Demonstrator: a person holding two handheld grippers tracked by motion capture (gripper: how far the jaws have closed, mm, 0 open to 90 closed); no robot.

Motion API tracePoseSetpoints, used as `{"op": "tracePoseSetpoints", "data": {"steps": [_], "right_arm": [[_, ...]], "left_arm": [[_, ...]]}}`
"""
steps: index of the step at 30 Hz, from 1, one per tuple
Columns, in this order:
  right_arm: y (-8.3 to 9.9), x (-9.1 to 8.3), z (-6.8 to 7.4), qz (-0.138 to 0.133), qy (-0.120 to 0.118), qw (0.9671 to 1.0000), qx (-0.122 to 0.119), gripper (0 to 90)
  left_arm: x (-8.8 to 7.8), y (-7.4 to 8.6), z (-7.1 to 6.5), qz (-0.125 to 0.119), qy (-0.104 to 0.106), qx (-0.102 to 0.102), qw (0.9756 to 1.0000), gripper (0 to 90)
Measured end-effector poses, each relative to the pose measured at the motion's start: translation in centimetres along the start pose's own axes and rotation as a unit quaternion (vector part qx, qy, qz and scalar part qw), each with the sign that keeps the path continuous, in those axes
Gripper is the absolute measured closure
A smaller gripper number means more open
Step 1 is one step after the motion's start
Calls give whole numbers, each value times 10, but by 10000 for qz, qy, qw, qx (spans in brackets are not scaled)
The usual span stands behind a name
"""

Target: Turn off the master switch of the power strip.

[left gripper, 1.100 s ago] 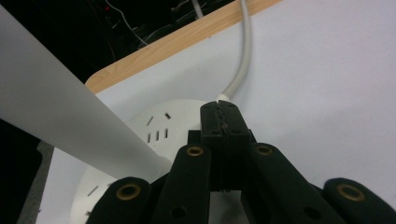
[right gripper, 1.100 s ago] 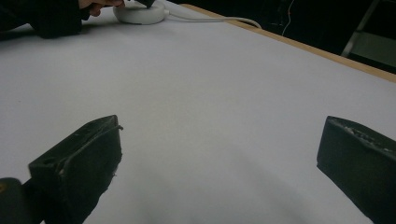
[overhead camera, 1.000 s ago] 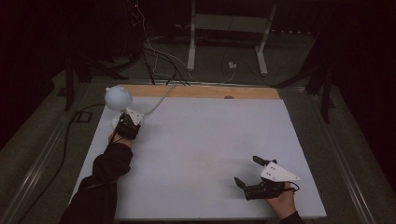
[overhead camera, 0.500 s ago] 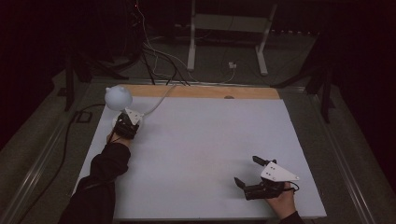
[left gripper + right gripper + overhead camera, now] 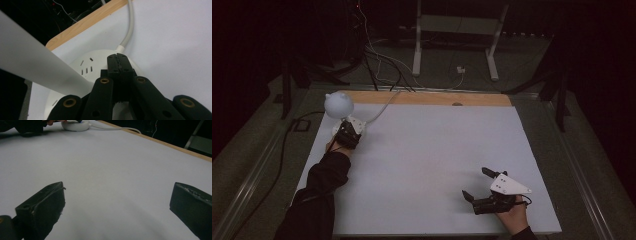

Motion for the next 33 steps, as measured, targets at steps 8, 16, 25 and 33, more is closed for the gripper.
{"op": "tracePoseSetpoints", "data": {"steps": [8, 16, 25, 33], "right_arm": [[0, 0, 0, 10, -16, 10000, 0, 0], [0, 0, 0, 17, -10, 10000, 0, 0], [0, 0, -1, 6, 25, 10000, 7, 0], [-1, -1, -2, -30, 47, 10000, 5, 0]], "left_arm": [[1, -2, 0, 247, 198, 266, 9991, 900], [2, -3, 1, 335, 260, 297, 9987, 900], [-3, -9, -4, 4, 107, 45, 9999, 900], [-15, -33, -13, -405, 213, -203, 9987, 900]]}}
Point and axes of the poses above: each handheld gripper's, and its own axes: x roughly forward along the jaws, y roughly out of its underside, z roughly to its left, the point moved 8 cm from there along x, roughly forward along the jaws, and after that the axes turned 12 degrees about -z, right-handed, at the moved point
